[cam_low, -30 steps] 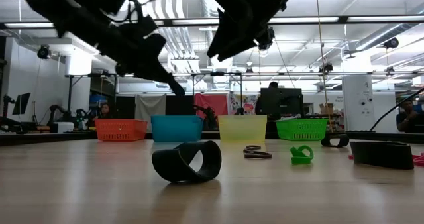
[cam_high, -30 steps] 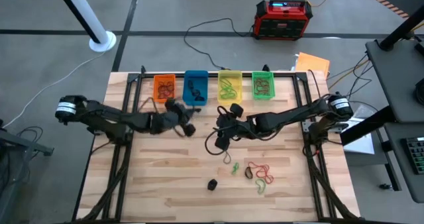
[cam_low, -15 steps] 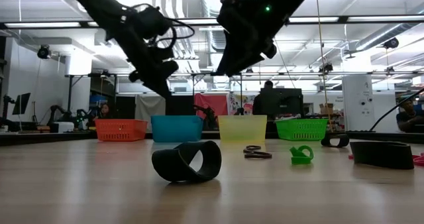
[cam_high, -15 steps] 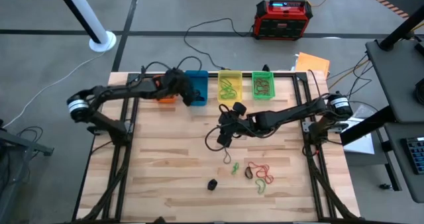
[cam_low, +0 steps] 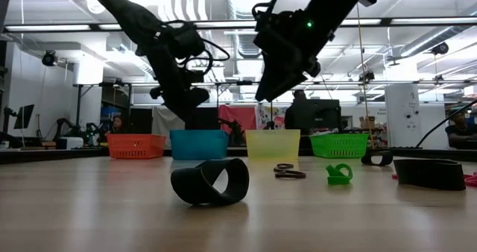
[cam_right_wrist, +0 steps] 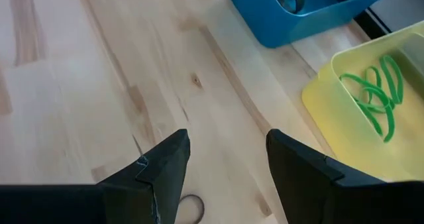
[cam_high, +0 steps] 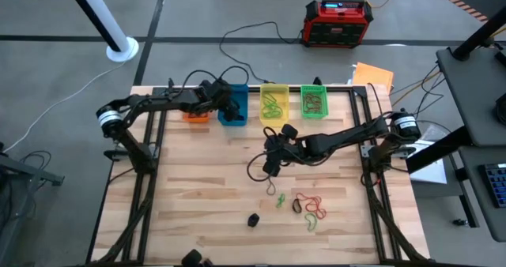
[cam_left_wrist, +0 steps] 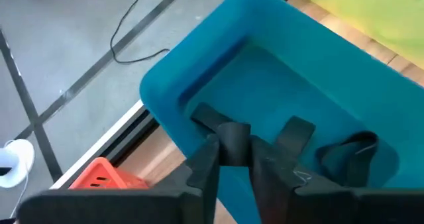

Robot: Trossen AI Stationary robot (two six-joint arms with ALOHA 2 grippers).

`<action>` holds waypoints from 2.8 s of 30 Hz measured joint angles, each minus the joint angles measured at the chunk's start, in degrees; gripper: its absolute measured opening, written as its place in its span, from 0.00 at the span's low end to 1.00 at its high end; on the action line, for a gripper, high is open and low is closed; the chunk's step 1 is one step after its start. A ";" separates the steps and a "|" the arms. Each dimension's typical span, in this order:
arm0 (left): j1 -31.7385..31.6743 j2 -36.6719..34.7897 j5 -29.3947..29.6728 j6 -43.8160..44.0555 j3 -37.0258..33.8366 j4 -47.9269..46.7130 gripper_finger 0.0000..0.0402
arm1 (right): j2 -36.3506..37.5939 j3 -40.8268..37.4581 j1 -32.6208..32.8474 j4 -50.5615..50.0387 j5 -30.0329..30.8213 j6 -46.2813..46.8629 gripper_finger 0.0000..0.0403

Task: Sort rubber bands into baskets
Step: Put the black rubber band into the blue bin, then put the red rubber band into the green bin

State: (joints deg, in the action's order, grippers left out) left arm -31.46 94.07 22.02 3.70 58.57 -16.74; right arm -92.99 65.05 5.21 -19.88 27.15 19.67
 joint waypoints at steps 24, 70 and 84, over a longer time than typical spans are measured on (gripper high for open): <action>26.97 -13.74 7.68 5.50 -7.49 -2.04 0.40 | 1.90 -5.11 0.29 -11.00 -0.19 8.34 0.49; 51.93 -23.70 11.00 6.61 -16.20 14.71 0.40 | 7.68 -23.53 22.53 -5.54 -20.80 12.61 0.29; 51.93 -23.72 11.03 9.39 -15.38 16.03 0.40 | 7.78 -24.95 19.70 -4.99 -21.83 6.30 0.03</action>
State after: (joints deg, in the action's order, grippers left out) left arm 20.47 70.35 33.05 13.09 43.19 -0.71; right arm -85.21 40.10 24.91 -24.87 5.32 25.97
